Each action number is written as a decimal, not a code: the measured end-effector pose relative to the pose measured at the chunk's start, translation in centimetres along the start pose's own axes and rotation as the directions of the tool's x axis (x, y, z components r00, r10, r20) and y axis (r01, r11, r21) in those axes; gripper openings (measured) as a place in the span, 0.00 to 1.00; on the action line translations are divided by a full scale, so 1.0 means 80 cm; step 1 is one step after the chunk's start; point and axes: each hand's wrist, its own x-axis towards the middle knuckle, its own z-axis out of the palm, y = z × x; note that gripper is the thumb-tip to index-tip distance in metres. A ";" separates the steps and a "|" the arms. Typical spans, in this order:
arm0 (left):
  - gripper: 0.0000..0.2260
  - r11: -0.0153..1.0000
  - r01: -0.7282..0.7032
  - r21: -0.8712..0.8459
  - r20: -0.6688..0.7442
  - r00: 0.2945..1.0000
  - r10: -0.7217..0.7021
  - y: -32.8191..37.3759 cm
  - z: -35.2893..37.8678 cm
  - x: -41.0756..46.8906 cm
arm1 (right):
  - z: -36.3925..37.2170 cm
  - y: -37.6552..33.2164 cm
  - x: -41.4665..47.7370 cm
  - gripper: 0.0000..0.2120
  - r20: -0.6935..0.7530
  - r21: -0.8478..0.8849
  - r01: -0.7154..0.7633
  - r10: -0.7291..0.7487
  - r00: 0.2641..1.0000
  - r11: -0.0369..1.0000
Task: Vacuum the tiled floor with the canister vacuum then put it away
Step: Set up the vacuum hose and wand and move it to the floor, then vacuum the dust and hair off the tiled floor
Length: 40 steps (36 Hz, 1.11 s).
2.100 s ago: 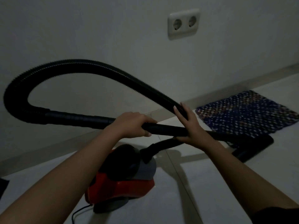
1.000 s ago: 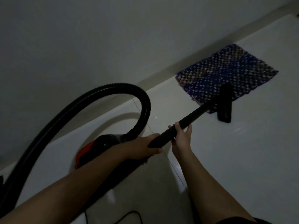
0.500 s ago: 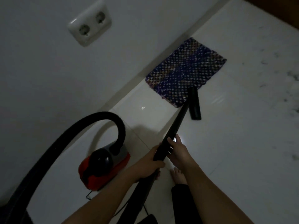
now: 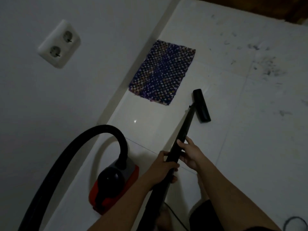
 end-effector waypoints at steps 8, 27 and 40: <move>0.14 0.999 -0.019 -0.030 0.009 1.000 0.019 -0.037 0.018 -0.022 | -0.018 0.040 -0.030 0.27 -0.017 0.061 -0.004 0.005 1.000 0.998; 0.15 0.982 -0.074 -0.175 -0.010 0.997 0.073 -0.080 0.049 -0.048 | -0.041 0.052 -0.045 0.22 0.063 0.054 0.016 -0.020 0.998 0.998; 0.16 0.996 0.047 -0.072 0.034 0.998 -0.044 -0.070 0.064 -0.053 | -0.038 0.046 -0.027 0.17 -0.011 0.046 -0.069 0.070 0.997 0.997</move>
